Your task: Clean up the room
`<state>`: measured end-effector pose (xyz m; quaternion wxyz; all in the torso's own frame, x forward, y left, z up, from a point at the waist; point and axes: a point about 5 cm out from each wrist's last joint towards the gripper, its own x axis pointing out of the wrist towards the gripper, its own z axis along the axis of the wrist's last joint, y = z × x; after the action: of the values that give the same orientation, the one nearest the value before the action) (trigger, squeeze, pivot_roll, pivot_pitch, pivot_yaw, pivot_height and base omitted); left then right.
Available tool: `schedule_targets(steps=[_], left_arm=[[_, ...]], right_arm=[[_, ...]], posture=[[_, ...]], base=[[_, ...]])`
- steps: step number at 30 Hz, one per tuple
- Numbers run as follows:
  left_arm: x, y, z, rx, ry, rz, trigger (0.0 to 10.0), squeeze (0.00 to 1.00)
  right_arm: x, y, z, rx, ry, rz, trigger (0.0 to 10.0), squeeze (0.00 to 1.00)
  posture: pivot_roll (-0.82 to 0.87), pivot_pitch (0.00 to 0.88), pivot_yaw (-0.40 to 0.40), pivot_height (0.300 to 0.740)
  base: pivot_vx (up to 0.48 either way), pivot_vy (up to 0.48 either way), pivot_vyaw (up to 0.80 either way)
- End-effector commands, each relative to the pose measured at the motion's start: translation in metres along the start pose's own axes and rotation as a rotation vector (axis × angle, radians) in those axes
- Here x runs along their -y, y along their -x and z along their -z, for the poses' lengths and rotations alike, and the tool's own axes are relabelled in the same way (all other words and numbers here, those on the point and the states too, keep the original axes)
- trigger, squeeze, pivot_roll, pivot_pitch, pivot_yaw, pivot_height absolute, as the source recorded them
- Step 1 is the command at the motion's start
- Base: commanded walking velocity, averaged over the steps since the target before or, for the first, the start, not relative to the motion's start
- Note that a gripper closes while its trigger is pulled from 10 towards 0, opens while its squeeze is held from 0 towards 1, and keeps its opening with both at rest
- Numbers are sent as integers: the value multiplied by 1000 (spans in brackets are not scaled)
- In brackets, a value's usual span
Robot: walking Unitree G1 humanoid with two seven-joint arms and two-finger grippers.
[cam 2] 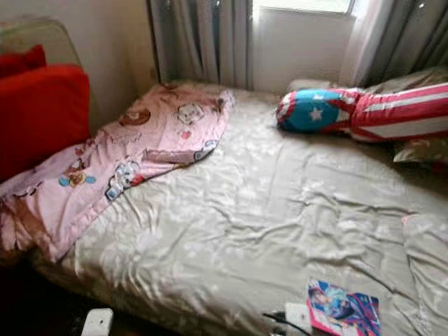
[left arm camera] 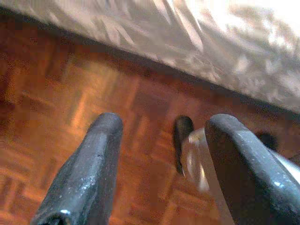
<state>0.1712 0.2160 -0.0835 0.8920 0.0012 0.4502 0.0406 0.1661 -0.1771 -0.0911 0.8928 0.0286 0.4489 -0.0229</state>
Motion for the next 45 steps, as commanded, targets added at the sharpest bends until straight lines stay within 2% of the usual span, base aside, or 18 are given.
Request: schedule_targets(steps=[1,22,30,45], left_arm=[[8,-1,3,-19,6,12,10000,0],[8,0,5,-23,-2,16,10000,0],[8,0,5,-25,0,14,10000,0],[14,-1,4,-16,1,13,10000,0]], right_arm=[[8,2,4,-15,4,20,10000,0],[5,2,9,-40,38,0,10000,0],[5,2,9,-39,22,6,10000,0],[5,2,8,-35,17,5,10000,0]], posture=[[-39,0,-1,740],[-38,0,1,740],[-31,0,0,740],[-24,0,-4,740]], base=[[0,480,0],[0,479,0],[0,446,0],[0,0,0]])
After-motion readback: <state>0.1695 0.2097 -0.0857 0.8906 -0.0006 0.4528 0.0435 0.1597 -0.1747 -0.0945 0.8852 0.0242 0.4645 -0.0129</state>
